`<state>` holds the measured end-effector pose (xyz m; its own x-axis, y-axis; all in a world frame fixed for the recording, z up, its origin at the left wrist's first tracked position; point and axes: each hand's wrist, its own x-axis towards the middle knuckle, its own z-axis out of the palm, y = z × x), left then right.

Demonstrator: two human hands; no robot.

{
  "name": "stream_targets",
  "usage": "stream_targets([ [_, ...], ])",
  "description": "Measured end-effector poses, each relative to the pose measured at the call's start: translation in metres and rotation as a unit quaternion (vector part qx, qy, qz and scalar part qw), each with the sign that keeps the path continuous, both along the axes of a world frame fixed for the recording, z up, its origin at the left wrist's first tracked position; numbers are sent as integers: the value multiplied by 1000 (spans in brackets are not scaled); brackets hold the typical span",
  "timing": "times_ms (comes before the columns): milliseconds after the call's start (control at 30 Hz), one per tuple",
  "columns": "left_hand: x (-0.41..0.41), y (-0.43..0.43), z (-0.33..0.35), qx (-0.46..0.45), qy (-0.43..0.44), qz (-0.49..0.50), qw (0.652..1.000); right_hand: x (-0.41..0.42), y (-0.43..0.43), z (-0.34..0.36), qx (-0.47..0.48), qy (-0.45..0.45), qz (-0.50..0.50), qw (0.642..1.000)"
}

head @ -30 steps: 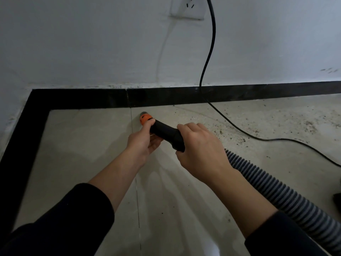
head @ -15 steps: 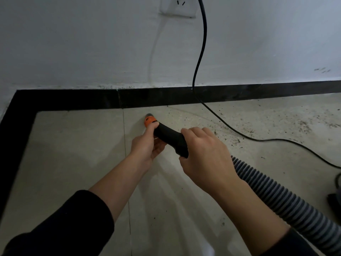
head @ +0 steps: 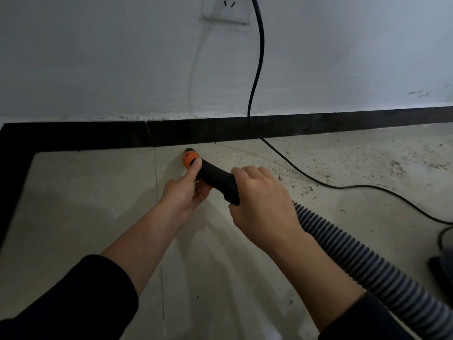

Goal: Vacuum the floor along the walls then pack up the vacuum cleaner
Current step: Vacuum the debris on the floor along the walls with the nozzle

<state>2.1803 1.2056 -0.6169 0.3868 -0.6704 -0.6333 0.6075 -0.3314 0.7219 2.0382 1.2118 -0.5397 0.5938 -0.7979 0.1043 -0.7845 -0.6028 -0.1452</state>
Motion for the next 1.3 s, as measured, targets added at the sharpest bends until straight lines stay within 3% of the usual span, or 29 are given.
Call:
stream_targets([
  [1300,-33,-40,-7,5,8,-68,998,-31,-22,-22,-78,2,-83,993],
])
